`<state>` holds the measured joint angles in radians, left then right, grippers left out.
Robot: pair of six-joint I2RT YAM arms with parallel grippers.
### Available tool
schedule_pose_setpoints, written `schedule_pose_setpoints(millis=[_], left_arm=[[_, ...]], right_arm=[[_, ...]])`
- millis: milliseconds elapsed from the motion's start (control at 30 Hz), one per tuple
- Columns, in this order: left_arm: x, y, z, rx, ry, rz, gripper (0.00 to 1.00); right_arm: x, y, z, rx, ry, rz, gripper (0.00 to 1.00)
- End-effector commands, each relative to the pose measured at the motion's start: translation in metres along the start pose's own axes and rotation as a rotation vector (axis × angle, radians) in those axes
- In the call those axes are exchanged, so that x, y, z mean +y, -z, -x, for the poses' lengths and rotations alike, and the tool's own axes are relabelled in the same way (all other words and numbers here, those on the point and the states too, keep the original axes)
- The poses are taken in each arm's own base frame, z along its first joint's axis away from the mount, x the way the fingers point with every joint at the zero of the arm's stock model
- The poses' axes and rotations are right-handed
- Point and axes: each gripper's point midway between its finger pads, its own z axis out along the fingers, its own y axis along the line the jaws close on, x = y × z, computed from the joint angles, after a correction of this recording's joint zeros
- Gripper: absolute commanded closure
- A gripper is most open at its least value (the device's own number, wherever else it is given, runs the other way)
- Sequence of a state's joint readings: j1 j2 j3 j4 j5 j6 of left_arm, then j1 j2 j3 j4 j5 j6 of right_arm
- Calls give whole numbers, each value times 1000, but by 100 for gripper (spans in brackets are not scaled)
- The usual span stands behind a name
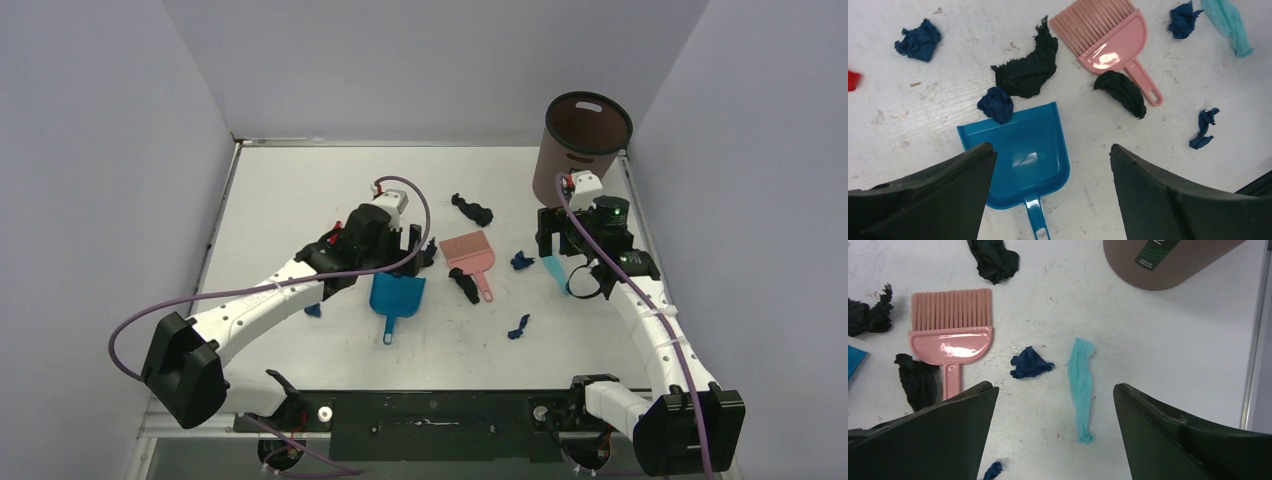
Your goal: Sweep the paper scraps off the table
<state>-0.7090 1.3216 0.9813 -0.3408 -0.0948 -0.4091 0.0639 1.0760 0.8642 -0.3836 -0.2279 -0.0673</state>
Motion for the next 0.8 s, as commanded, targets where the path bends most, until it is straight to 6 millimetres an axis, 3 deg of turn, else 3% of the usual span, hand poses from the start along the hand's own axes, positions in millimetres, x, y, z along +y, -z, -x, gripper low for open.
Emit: schedule_pose_setpoints(millis=[0,67,200,367,667,767], left_arm=[[-38,2,46,-103,4,-94,18],[-49,2,56,-114,-2,-109,18],[-56,-2,56,-105,4,-106,19],[-49,-7,32,-57,26,-87,20],[-32,6,-3,-27,61,-53,20],[-27,12,-6,-31,56,-37,21]], right_arm=[[10,7,24,-107,15,65,10],[22,10,26,-126,66,139,10],[34,15,20,-118,224,227,10],[28,16,14,-23,299,209,10],[46,16,-16,49,327,283,8],[52,11,-26,70,310,305,8]])
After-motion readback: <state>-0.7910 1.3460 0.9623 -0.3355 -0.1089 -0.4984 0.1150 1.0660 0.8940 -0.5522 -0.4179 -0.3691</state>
